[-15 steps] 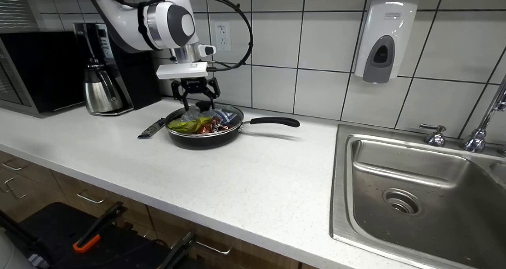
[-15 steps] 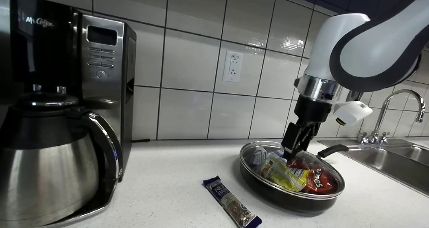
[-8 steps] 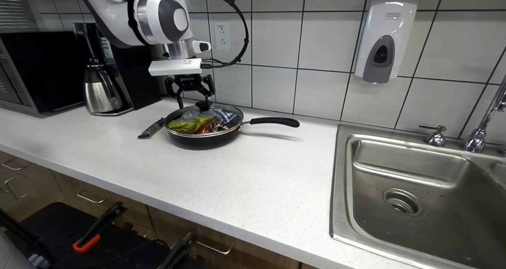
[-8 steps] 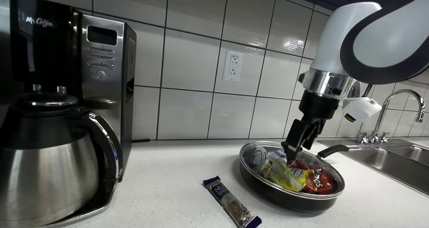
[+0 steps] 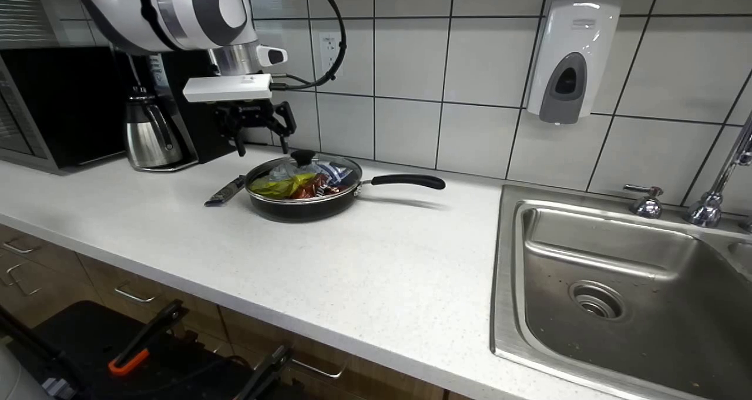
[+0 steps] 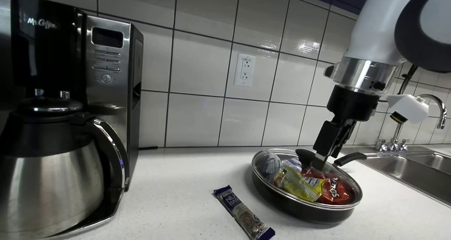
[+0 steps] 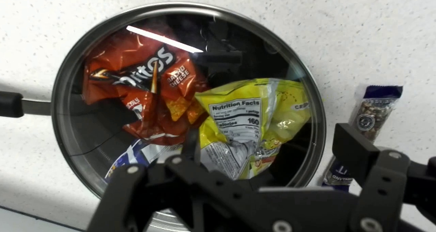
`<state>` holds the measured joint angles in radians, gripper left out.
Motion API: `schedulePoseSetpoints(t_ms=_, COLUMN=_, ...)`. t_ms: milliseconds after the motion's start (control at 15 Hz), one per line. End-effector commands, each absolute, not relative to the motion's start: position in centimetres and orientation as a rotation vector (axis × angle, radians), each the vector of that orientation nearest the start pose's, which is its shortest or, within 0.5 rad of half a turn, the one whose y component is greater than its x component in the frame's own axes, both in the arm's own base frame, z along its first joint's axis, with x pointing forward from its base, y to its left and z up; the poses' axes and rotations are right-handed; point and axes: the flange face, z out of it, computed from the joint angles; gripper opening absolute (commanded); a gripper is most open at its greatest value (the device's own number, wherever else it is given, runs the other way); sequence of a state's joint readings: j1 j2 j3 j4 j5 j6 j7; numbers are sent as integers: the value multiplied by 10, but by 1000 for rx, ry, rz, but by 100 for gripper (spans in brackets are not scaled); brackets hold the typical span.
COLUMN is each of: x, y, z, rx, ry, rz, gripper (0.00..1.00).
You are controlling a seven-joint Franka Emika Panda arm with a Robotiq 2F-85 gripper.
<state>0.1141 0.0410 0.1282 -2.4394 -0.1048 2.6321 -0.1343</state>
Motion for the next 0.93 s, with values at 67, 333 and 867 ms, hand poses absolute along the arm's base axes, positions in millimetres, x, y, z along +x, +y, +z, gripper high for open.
schedulePoseSetpoints(t_ms=67, x=446, y=129, z=317, rx=-3075, ry=-784, rz=-227, gripper=100)
schedulePoseSetpoints(t_ms=333, x=426, y=130, z=322, rx=-3078, ry=-808, rz=-222, gripper=100)
schedulePoseSetpoints(t_ms=867, x=419, y=129, z=316, rx=-3093, ry=-822, rz=-189, gripper=100)
